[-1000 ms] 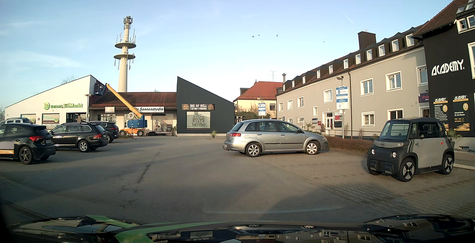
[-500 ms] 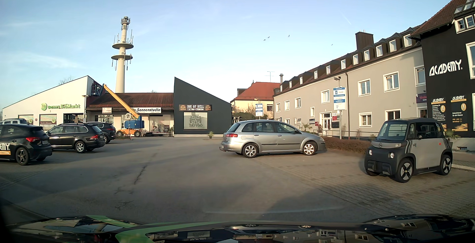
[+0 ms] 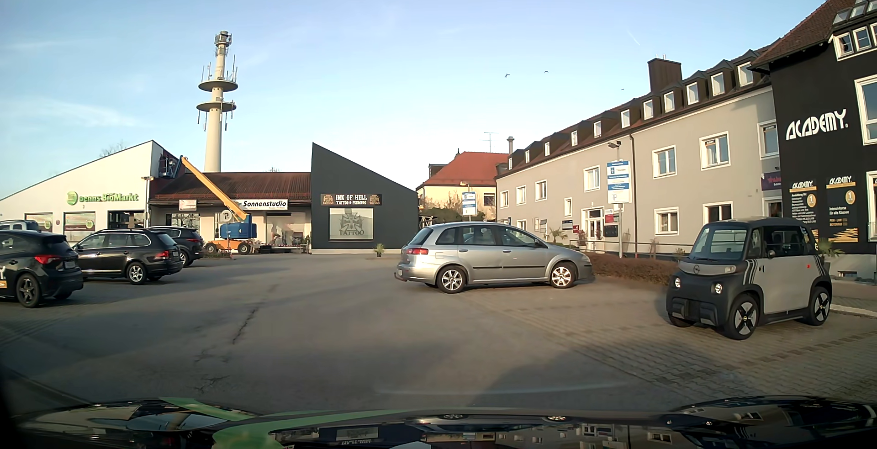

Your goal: Follow the waypoints while adhering to traffic rules and regulations

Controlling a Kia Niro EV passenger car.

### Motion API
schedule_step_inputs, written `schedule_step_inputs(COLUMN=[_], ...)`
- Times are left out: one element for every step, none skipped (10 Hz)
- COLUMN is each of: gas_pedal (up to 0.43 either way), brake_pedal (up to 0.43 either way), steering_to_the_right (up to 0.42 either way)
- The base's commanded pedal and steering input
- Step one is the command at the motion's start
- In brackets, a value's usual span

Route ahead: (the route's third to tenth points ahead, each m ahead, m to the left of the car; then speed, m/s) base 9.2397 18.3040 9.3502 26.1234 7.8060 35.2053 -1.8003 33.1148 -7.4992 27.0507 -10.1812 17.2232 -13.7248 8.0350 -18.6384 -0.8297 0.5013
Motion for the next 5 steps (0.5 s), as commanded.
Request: schedule_step_inputs(gas_pedal=[0.118, 0.118, 0.118, 0.118, 0.118], brake_pedal=[0.000, 0.000, 0.000, 0.000, 0.000], steering_to_the_right=[0.126, 0.066, 0.004, -0.045, -0.094])
